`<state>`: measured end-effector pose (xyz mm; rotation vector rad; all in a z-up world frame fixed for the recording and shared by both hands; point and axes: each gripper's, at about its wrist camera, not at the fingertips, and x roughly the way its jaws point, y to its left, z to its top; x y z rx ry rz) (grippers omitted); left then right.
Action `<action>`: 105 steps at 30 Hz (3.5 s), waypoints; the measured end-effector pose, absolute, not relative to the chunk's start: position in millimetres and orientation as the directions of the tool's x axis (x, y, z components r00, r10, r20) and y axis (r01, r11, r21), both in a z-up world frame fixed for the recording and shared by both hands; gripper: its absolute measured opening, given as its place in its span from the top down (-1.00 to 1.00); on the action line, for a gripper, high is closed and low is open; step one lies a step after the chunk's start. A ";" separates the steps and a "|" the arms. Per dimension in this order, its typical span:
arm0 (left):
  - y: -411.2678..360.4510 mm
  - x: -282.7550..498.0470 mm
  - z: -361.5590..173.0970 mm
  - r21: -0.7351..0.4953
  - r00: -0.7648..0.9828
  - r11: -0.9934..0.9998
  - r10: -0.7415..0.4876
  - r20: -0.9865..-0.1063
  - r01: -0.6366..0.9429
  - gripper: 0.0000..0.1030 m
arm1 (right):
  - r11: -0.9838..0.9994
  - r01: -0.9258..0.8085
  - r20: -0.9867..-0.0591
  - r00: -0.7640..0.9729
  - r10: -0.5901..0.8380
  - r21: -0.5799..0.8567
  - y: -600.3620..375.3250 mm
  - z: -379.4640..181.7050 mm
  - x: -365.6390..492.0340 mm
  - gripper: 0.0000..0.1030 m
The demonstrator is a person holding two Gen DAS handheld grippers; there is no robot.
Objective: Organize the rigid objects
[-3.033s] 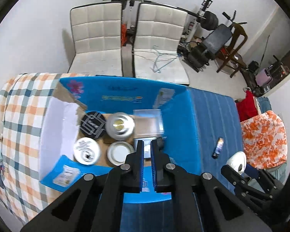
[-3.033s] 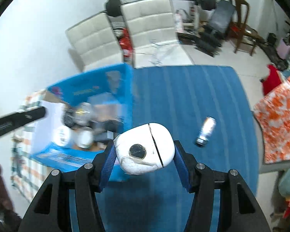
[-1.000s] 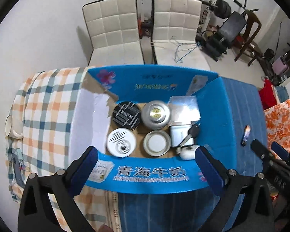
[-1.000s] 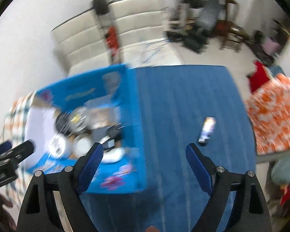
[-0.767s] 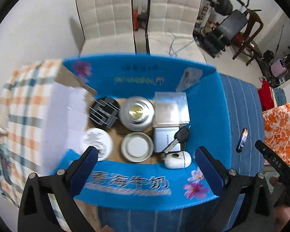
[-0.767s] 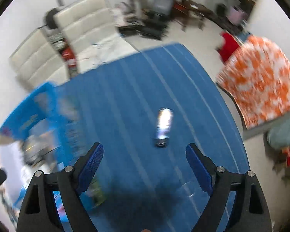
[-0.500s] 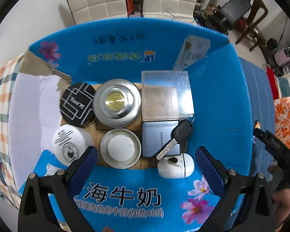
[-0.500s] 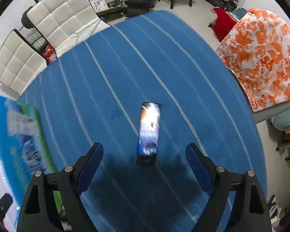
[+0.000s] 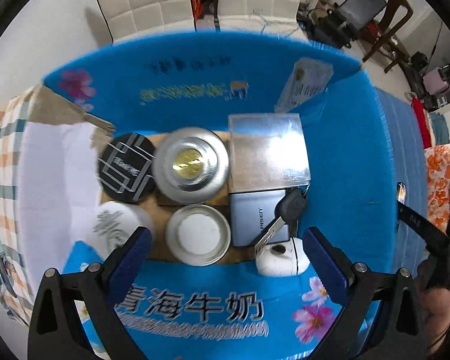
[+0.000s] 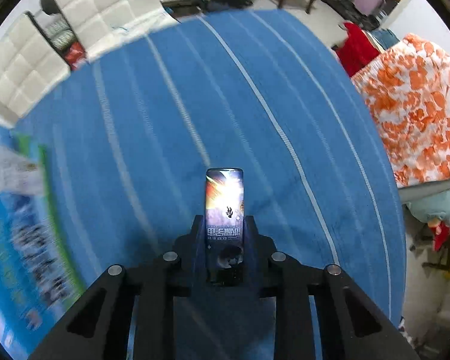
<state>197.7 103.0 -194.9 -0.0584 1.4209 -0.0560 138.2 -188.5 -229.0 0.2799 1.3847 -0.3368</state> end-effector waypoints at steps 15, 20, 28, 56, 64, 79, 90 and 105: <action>186.8 149.3 -143.5 -0.004 0.281 0.998 0.011 -0.960 -0.055 -1.00 | 0.900 0.009 -0.858 0.306 0.413 0.436 -9.8 -106.3 77.1 0.48; 225.8 146.3 -170.7 0.022 0.240 0.993 0.050 -0.970 -0.117 -1.00 | 0.861 0.000 -0.842 0.211 0.497 0.508 40.7 -152.1 87.7 0.48; 254.7 156.5 -204.8 0.034 0.191 0.989 0.061 -0.980 -0.143 -1.00 | 0.878 -0.028 -0.870 0.121 0.478 0.478 84.1 -210.2 110.9 0.48; 238.6 152.5 -166.5 -0.002 0.262 0.996 0.023 -0.965 -0.093 -1.00 | 0.998 0.033 -0.963 0.266 0.035 0.046 79.4 -173.3 107.0 -0.72; 217.6 138.3 -124.7 -0.022 0.314 0.998 -0.001 -0.949 -0.063 -1.00 | 0.997 0.041 -0.949 0.313 0.050 0.066 56.4 -125.0 94.7 -0.73; 199.3 73.0 -9.3 -0.068 0.450 0.997 -0.042 -0.892 -0.041 -1.00 | 0.991 0.002 -0.858 0.500 0.116 0.135 5.9 37.4 -2.5 -0.83; 188.5 24.5 43.0 -0.042 0.521 0.999 -0.027 -0.853 -0.017 -1.00 | 0.991 -0.026 -0.827 0.548 0.125 0.133 -4.8 115.7 -63.9 -0.85; 194.4 5.1 42.0 -0.035 0.531 0.999 -0.009 -0.848 -0.039 -1.00 | 0.995 0.007 -0.823 0.562 0.081 0.103 -12.8 121.4 -82.2 -0.85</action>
